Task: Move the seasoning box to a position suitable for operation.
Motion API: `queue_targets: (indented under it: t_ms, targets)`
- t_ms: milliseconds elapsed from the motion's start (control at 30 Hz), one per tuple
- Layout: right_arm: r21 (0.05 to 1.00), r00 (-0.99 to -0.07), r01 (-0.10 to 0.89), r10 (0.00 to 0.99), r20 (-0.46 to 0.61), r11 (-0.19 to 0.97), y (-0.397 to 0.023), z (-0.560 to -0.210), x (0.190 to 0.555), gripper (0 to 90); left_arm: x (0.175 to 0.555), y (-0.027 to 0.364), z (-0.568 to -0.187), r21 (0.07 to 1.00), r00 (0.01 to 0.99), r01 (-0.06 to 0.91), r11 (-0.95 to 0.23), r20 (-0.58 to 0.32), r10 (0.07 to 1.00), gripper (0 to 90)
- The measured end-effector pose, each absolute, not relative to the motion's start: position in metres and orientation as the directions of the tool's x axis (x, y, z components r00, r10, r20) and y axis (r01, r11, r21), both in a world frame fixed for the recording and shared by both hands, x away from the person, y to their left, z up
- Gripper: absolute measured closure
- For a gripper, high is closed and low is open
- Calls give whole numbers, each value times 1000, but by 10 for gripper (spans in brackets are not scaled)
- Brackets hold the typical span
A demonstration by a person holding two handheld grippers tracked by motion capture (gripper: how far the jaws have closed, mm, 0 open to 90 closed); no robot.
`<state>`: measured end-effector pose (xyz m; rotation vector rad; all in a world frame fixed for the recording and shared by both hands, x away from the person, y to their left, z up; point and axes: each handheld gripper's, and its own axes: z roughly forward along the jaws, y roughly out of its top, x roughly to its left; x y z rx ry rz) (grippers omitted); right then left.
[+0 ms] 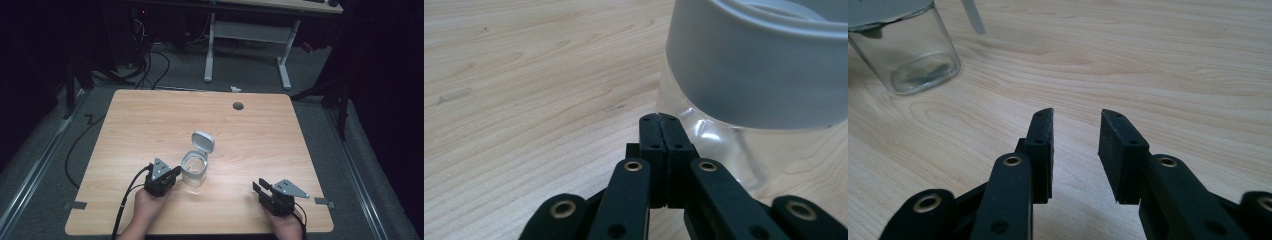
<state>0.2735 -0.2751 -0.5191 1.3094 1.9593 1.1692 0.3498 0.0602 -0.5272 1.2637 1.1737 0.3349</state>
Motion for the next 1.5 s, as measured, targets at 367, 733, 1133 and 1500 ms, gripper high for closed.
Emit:
queue_targets:
  t_ms: [367, 733, 1133, 1500]
  targets:
    - [871, -400, 469, 914, 61, 147, -279, -516, 273, 686, 339, 57, -524, 860, 459, 378, 343, -496, 737, 893]
    - [866, -384, 482, 920, 73, 133, -280, -519, 276, 711, 332, 52, -524, 858, 485, 391, 333, -499, 718, 893]
    - [863, -385, 487, 920, 76, 133, -279, -521, 276, 726, 326, 47, -524, 867, 504, 385, 317, -485, 715, 882]
    - [867, -406, 478, 911, 75, 142, -270, -518, 280, 755, 315, 54, -524, 870, 502, 379, 316, -480, 719, 810]
